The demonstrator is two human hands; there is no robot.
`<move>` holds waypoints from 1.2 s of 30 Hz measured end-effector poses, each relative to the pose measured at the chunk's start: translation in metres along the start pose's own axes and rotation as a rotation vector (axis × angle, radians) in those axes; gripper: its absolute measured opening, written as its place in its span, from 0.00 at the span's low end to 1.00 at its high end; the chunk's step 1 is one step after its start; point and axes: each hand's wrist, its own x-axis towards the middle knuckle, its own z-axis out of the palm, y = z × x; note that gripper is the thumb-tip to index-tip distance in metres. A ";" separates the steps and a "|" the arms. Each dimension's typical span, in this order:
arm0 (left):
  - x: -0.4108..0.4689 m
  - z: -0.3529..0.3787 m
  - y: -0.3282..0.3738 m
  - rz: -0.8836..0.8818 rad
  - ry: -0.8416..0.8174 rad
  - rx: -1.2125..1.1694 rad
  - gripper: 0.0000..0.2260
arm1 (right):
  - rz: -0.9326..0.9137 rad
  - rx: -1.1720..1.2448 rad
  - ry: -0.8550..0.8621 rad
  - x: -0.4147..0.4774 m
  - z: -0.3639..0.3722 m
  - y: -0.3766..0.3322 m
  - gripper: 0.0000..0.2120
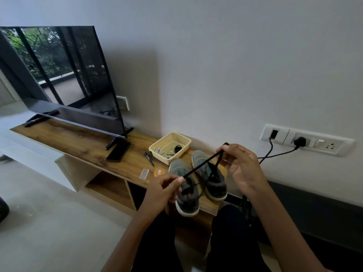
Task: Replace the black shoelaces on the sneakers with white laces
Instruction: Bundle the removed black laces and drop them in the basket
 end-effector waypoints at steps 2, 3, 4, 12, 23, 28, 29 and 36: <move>-0.005 -0.006 -0.002 -0.119 -0.049 -0.073 0.08 | 0.004 0.026 0.071 0.002 -0.005 0.002 0.04; -0.007 -0.010 -0.002 -0.180 -0.111 -0.111 0.08 | 0.006 0.024 0.107 0.003 -0.007 0.002 0.04; -0.009 -0.013 -0.001 -0.241 -0.192 -0.157 0.09 | 0.006 0.013 0.140 0.003 -0.010 0.003 0.05; -0.018 -0.011 0.018 -0.418 -0.340 -0.570 0.12 | 0.143 -0.774 0.165 -0.002 -0.037 0.036 0.08; -0.014 0.008 0.014 -0.519 -0.206 -0.641 0.09 | 0.169 -0.436 -0.414 -0.028 -0.009 0.055 0.10; -0.019 0.004 0.014 -0.573 -0.341 -0.715 0.10 | 0.131 -0.403 -0.351 -0.022 -0.007 0.056 0.11; -0.019 0.005 0.016 -0.561 -0.341 -0.755 0.11 | 0.132 -0.415 -0.350 -0.023 -0.007 0.058 0.11; -0.004 0.011 0.008 -0.393 0.141 -0.964 0.15 | 0.247 -0.690 -0.486 -0.041 -0.008 0.073 0.05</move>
